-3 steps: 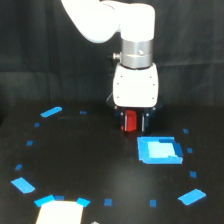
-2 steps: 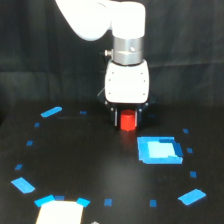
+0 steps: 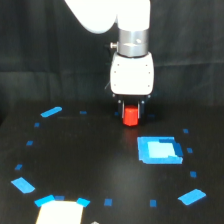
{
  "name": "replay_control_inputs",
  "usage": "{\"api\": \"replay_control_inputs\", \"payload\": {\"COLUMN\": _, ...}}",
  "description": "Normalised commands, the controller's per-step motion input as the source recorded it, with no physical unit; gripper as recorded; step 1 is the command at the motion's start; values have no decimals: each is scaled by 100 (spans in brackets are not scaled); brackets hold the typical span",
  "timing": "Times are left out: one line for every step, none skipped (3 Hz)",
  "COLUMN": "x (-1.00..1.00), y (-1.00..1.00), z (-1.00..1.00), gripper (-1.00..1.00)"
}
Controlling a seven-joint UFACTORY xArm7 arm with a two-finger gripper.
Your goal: Pick up the red object from the table
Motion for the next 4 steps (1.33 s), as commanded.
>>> {"api": "replay_control_inputs", "payload": {"x": 24, "y": 100, "z": 100, "gripper": -43}}
{"api": "replay_control_inputs", "payload": {"x": -38, "y": -100, "z": 100, "gripper": -100}}
{"api": "replay_control_inputs", "payload": {"x": -27, "y": -75, "z": 37, "gripper": -100}}
{"api": "replay_control_inputs", "payload": {"x": -31, "y": -100, "z": 70, "gripper": -100}}
